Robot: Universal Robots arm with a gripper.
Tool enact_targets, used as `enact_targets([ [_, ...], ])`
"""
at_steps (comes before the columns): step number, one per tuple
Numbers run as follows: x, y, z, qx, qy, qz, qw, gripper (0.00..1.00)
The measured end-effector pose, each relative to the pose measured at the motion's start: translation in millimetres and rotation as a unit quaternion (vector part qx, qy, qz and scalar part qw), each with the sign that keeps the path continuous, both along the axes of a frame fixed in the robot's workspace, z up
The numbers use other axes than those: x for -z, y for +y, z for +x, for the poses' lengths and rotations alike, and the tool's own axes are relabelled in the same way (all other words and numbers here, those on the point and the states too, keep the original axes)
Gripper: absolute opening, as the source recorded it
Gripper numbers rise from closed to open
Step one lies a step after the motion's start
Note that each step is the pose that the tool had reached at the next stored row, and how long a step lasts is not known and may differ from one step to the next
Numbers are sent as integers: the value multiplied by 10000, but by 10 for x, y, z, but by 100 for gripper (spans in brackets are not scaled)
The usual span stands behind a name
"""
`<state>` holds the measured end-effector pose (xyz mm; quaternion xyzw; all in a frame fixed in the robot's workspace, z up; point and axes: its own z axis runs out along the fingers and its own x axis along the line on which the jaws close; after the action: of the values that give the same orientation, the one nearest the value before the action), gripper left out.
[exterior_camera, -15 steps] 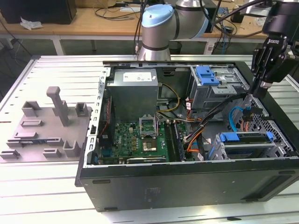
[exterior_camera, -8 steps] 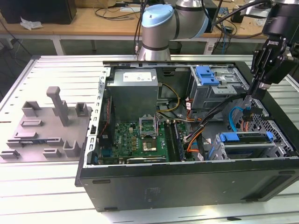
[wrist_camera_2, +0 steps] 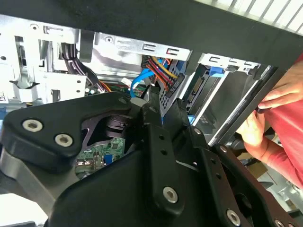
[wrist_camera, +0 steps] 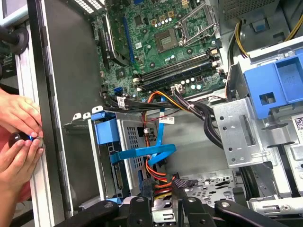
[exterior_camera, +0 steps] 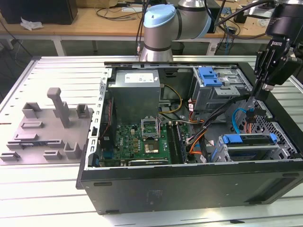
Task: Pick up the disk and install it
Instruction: 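Insert the first disk wire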
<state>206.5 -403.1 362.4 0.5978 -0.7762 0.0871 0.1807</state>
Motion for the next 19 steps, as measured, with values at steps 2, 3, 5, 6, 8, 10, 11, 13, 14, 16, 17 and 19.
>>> enact_targets([
  [2, 0, -19, 33, 1, 5, 0, 10000, 31],
  [3, 1, -30, 51, 1, 7, 0, 10000, 31],
  [5, 3, -55, 60, 2, 8, 1, 10000, 31],
  [6, 6, -70, 60, 2, 7, 0, 10000, 31],
  [8, 12, -97, 60, 1, 7, 1, 10000, 31],
  [10, 28, -115, 61, 0, 8, 1, 10000, 31],
  [11, 41, -118, 61, 0, 7, 1, 10000, 31],
  [13, 70, -120, 60, 1, 7, 0, 10000, 31],
  [14, 90, -120, 60, 1, 7, 1, 10000, 31],
  [16, 107, -122, 60, 1, 7, 1, 10000, 31],
  [17, 118, -124, 60, 1, 8, 1, 10000, 31],
  [19, 131, -132, 60, 1, 7, 0, 10000, 31],
])
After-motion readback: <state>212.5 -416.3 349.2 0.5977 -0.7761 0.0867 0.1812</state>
